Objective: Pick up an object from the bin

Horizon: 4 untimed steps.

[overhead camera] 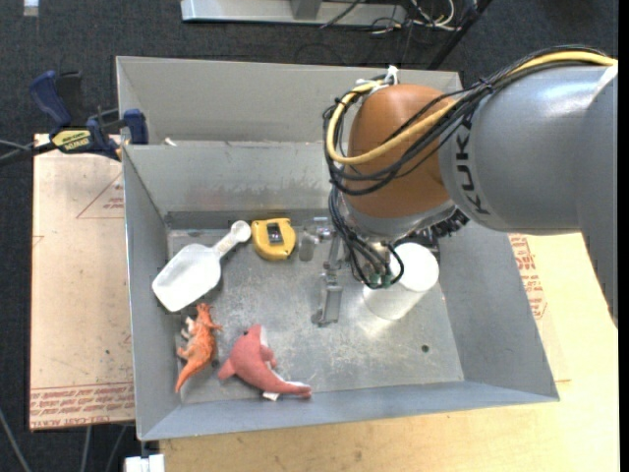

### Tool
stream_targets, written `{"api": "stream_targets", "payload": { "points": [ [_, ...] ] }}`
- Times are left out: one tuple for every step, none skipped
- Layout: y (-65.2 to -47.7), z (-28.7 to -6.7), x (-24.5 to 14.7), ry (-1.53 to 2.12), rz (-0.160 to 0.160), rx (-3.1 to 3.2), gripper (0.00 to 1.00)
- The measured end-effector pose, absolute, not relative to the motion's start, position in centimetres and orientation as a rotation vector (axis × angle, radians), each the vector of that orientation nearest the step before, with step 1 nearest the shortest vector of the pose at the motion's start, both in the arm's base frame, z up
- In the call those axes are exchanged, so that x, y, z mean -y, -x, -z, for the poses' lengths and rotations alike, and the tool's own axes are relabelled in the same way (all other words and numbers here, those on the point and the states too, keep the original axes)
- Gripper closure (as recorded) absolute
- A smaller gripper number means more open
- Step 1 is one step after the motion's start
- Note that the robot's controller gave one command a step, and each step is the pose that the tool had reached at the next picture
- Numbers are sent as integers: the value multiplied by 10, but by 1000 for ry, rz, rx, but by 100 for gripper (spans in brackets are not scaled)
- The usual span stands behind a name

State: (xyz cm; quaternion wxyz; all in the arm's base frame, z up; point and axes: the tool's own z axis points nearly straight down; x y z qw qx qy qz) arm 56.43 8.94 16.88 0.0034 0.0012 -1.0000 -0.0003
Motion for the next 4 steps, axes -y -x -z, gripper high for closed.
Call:
{"api": "stream_targets", "payload": {
  "points": [
    [-566,-173,-89,0,2,3143,0],
    [-560,-135,-124,-189,2,3138,0],
    [-562,-124,-179,-396,3,3118,0],
    [-562,-134,-202,-566,6,3095,0]
  ]
}}
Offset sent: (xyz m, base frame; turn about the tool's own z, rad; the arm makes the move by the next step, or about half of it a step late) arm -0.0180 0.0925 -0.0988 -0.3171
